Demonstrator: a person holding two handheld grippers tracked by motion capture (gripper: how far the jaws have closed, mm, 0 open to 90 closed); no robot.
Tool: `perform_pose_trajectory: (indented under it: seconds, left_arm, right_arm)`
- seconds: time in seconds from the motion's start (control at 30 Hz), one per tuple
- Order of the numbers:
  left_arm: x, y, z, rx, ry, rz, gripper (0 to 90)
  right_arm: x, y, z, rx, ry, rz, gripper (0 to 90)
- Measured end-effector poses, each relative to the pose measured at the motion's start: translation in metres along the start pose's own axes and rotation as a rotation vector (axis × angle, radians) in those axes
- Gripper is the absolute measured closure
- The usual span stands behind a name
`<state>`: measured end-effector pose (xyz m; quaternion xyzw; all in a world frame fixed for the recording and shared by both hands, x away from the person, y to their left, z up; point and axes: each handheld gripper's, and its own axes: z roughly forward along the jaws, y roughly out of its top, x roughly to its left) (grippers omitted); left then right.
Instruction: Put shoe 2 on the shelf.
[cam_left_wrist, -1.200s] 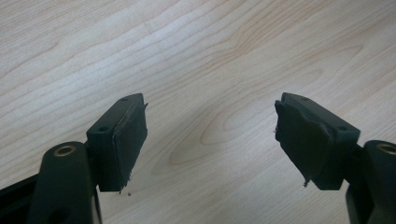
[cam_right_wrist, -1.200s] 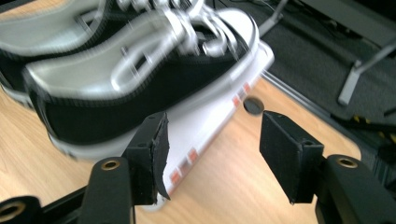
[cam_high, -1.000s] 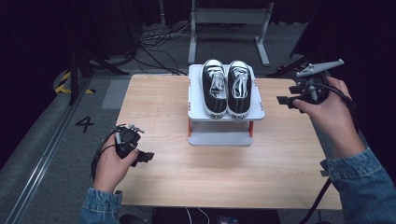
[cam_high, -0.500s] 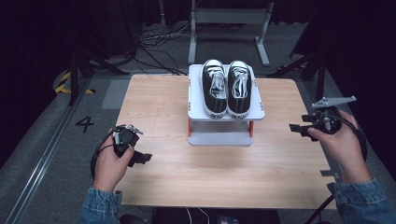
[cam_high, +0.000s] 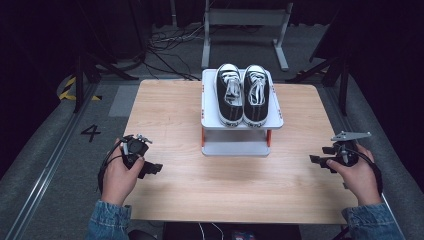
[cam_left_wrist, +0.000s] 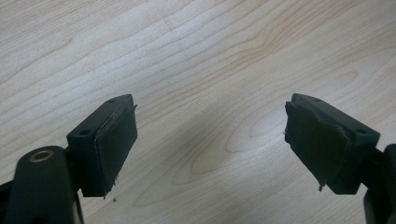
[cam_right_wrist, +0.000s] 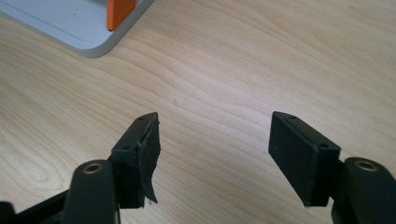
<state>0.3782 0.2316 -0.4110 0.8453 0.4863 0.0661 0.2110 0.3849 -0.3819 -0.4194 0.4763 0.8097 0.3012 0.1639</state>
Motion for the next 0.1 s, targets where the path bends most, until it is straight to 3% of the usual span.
perform_pose_trajectory:
  seconds: [0.1]
  left_arm:
    - [0.0008, -0.0001, 0.0023, 0.000, 0.004, -0.005, 17.6]
  right_arm:
    - [-0.0035, -0.0082, 0.0085, -0.042, 0.013, 0.018, 35.7]
